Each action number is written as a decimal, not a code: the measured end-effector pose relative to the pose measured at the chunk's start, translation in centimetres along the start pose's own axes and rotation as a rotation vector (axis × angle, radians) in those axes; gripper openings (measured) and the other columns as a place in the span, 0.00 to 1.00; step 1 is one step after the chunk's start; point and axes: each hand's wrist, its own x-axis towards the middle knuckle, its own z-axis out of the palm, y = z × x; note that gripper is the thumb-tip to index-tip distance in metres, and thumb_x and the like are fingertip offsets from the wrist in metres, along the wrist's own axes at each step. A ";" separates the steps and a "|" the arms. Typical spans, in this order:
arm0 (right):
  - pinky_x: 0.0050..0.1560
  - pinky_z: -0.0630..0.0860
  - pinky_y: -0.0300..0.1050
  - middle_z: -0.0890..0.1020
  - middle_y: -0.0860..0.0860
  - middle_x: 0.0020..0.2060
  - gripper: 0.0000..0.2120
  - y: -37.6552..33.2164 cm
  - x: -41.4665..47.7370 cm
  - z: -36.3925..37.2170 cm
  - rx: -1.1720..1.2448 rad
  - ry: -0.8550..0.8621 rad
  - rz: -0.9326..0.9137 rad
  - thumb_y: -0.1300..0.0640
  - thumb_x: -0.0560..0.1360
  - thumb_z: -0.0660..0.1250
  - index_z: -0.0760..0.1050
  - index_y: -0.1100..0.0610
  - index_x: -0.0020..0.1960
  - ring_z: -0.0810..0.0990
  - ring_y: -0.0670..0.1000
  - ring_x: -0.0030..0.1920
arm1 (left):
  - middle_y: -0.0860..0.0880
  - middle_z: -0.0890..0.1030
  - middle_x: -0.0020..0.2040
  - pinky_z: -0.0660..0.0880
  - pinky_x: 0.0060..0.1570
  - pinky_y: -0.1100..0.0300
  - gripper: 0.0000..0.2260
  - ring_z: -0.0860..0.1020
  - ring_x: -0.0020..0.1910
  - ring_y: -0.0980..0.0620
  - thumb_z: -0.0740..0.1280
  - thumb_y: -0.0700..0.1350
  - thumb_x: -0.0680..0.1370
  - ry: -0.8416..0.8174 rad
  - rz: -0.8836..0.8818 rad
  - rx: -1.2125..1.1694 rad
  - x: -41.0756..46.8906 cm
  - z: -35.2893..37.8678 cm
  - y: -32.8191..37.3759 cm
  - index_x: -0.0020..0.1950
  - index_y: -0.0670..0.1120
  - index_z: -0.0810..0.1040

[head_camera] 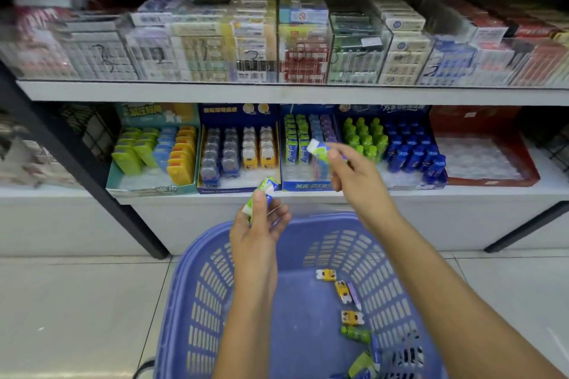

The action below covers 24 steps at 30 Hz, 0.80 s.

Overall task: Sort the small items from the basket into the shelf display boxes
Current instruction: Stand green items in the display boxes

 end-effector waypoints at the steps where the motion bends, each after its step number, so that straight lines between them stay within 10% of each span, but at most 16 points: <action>1: 0.26 0.67 0.31 0.74 0.45 0.29 0.11 -0.4 0.8 -0.3 0.022 -0.007 0.009 0.56 0.81 0.58 0.77 0.57 0.57 0.68 0.41 0.23 | 0.47 0.82 0.40 0.79 0.39 0.64 0.23 0.82 0.40 0.53 0.68 0.58 0.67 0.013 0.003 -0.009 0.2 -0.2 0.2 0.53 0.42 0.78; 8: 0.33 0.67 0.40 0.74 0.51 0.34 0.11 -1.6 4.7 -0.2 0.066 -0.117 0.157 0.59 0.81 0.58 0.78 0.55 0.57 0.70 0.44 0.26 | 0.49 0.82 0.38 0.78 0.39 0.64 0.23 0.81 0.39 0.53 0.68 0.57 0.67 0.033 0.012 -0.036 1.0 -1.4 0.5 0.53 0.41 0.78; 24: 0.24 0.64 0.26 0.71 0.42 0.27 0.12 -2.4 7.4 2.0 -0.767 -0.282 -0.211 0.65 0.75 0.65 0.82 0.51 0.52 0.68 0.41 0.24 | 0.51 0.77 0.32 0.71 0.27 0.67 0.07 0.73 0.29 0.59 0.62 0.41 0.80 0.044 -0.103 0.052 2.1 -1.8 -0.5 0.54 0.41 0.77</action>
